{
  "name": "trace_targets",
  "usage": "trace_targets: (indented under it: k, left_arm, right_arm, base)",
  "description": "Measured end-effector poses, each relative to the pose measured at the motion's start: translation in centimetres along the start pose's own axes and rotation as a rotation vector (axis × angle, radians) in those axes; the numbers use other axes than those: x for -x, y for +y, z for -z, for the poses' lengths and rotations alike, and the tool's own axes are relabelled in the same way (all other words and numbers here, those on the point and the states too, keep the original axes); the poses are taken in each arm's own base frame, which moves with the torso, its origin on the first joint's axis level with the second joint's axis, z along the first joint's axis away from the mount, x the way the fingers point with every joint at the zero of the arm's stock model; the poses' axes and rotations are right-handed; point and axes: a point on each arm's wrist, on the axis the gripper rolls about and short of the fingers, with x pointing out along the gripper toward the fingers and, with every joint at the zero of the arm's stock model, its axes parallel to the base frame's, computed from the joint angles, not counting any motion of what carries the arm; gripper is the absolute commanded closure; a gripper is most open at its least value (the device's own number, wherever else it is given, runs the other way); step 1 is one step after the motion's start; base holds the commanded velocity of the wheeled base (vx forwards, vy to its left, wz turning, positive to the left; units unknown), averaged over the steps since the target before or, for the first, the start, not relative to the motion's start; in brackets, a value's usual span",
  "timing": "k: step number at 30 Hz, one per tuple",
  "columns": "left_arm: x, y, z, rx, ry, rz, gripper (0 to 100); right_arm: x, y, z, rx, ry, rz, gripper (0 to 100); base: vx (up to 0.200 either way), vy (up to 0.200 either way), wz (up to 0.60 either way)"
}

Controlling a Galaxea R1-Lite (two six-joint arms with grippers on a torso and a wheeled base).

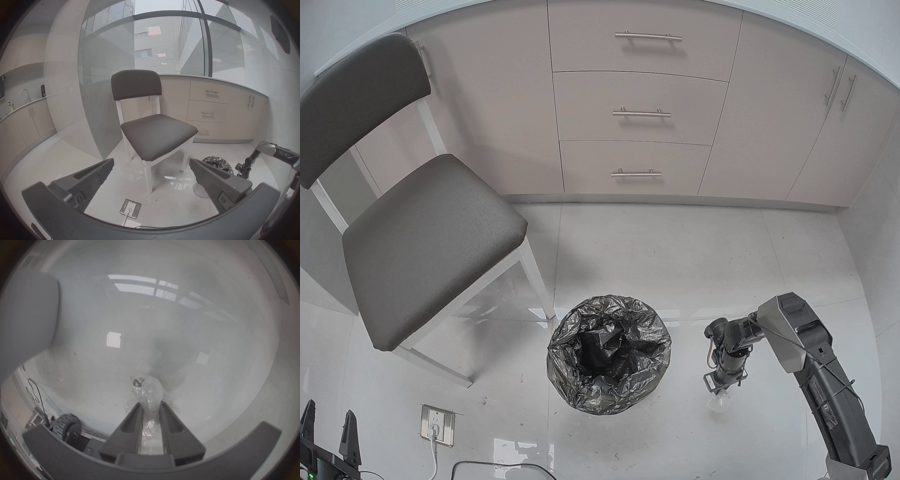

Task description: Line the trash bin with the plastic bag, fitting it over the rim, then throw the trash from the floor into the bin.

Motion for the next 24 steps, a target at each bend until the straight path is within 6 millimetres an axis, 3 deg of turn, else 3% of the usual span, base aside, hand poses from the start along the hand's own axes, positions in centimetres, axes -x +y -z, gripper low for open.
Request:
trace_targets:
  k: [6, 14, 19, 24]
  left_arm:
    - [0.0, 0.0, 0.0, 0.0, 0.001, -0.009, 0]
    - [0.0, 0.1, 0.0, 0.0, 0.001, -0.028, 0]
    - [0.0, 0.1, 0.1, -0.001, 0.001, -0.035, 0]
    - [0.0, 0.1, 0.1, -0.001, 0.001, -0.038, 0]
  right_arm:
    - [6.5, -2.4, -2.4, -0.072, -0.127, 0.005, 100]
    - [19.7, -4.1, -4.3, -0.144, -0.392, -0.017, 100]
    - [28.4, -2.2, -3.8, -0.113, -0.563, -0.047, 100]
    - [34.8, 2.8, -2.0, -0.007, -0.675, -0.103, 100]
  base:
    - [0.0, 0.0, 0.0]
    - [0.0, 0.0, 0.0]
    - [0.0, 0.0, 0.0]
    - [0.0, 0.0, 0.0]
